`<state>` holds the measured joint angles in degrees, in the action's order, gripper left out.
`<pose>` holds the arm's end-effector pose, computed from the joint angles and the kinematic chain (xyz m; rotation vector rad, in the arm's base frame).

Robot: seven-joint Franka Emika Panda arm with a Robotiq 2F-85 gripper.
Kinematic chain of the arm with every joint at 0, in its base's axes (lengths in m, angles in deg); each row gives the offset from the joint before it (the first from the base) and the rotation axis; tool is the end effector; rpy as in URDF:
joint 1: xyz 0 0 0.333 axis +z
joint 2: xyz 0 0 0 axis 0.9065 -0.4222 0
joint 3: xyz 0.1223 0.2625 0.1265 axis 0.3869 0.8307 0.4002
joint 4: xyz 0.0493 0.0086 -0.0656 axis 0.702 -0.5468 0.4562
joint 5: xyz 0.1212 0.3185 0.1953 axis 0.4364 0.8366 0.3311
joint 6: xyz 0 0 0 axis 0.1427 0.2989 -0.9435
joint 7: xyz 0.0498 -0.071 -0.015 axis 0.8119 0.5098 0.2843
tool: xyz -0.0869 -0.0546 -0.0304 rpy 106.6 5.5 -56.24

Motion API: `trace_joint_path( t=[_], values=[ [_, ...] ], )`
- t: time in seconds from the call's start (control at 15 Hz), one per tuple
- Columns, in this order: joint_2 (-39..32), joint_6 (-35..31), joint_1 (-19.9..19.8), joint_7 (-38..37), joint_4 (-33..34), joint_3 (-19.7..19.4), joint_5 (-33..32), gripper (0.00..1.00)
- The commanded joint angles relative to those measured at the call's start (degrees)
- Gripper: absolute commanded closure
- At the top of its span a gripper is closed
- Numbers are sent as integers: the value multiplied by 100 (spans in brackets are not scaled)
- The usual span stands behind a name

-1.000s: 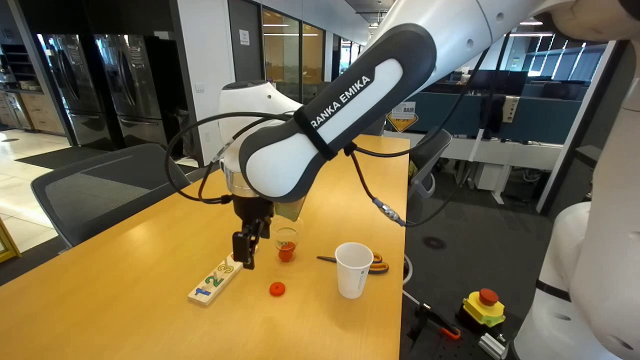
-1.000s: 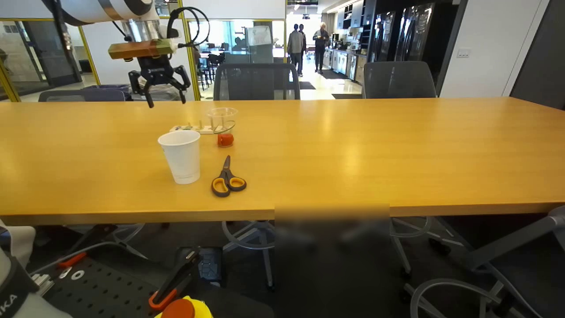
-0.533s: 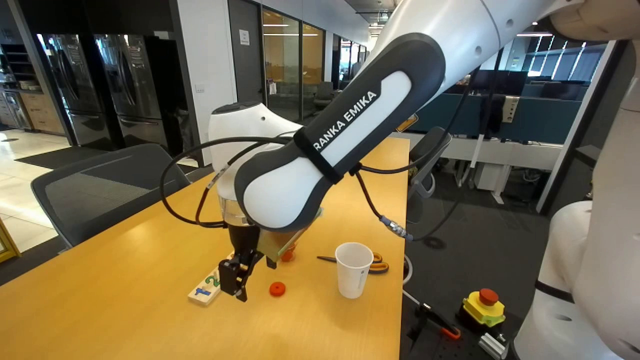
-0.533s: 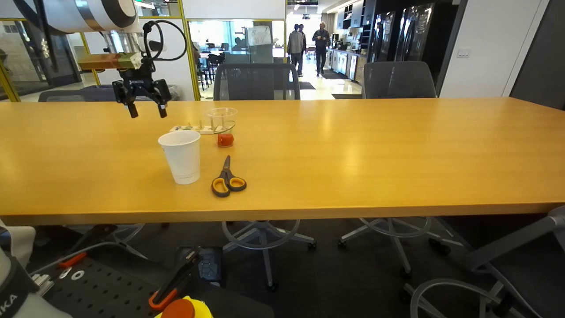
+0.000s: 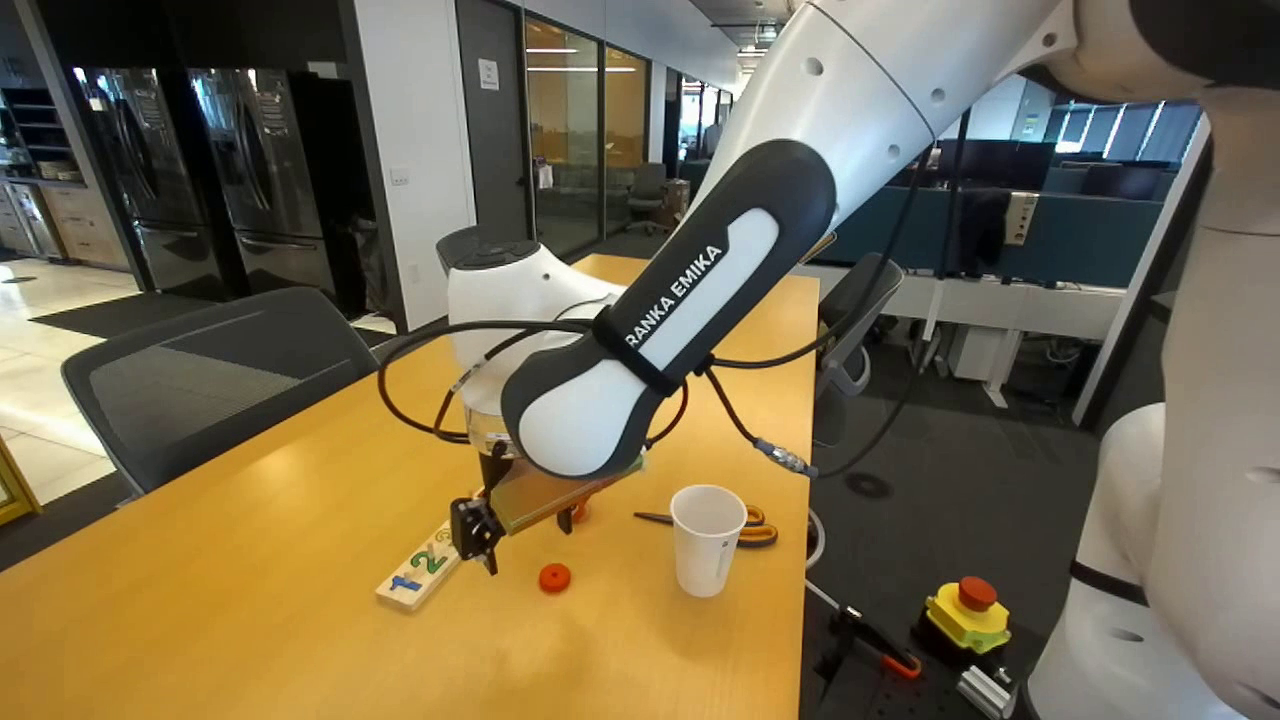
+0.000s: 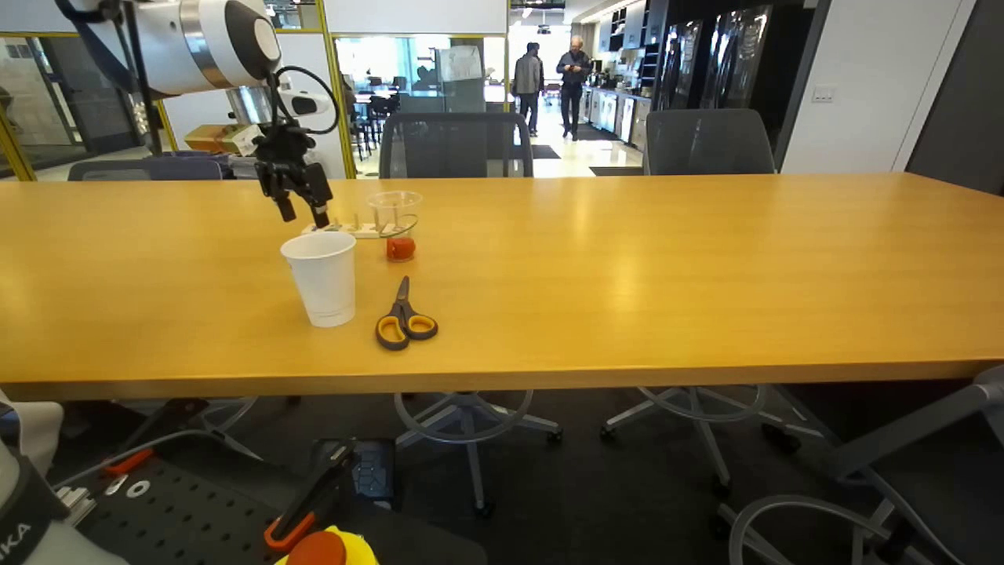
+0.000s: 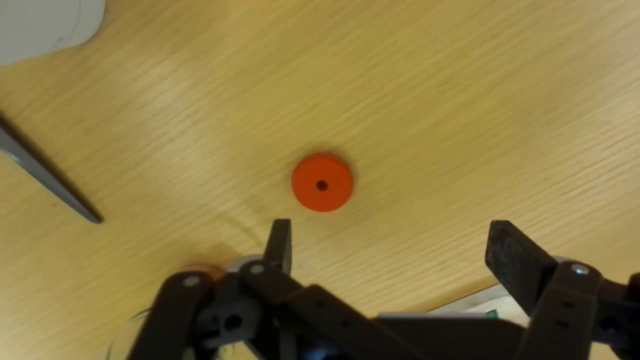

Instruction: Put the orange circles into the transparent cup then the blue circles into the white cup.

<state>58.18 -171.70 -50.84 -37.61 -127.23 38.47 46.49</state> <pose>0.4860 0.2058 0.2884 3.0437 -0.2258 0.1645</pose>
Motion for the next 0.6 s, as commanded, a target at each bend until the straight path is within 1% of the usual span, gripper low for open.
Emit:
trace_joint_path(
  t=[0.0, 0.13, 0.33, 0.53],
  values=[
    [-83, -79, 13, -781, 55, -232, -245, 0],
    [-164, -37, -52, -654, 73, -254, 8, 0],
    [-359, 120, -157, -222, 170, -187, 580, 0],
    [-504, 73, -249, 308, 231, -154, 1188, 0]
  ],
)
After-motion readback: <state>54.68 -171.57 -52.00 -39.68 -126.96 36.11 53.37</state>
